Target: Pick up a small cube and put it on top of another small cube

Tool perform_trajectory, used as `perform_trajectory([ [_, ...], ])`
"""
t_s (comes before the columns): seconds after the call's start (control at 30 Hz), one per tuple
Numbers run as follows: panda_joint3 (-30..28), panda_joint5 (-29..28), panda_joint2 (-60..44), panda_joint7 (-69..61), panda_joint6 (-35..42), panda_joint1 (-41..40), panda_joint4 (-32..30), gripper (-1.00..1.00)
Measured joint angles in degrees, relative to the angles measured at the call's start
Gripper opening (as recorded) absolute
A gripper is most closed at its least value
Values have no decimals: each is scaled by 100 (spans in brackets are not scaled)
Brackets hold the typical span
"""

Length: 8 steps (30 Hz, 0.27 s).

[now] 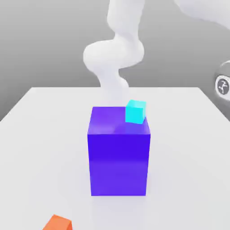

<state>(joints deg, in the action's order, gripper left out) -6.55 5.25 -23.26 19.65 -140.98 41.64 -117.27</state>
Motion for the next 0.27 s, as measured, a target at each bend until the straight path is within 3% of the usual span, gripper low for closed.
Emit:
perform_trajectory([
  [0.07, 34, -2, -370, 18, -304, 31, 10, -100],
  [0.1, 55, 23, -569, 4, -483, 27, 20, 100],
  [0.27, 55, 23, -569, 4, -483, 27, 20, 100],
])
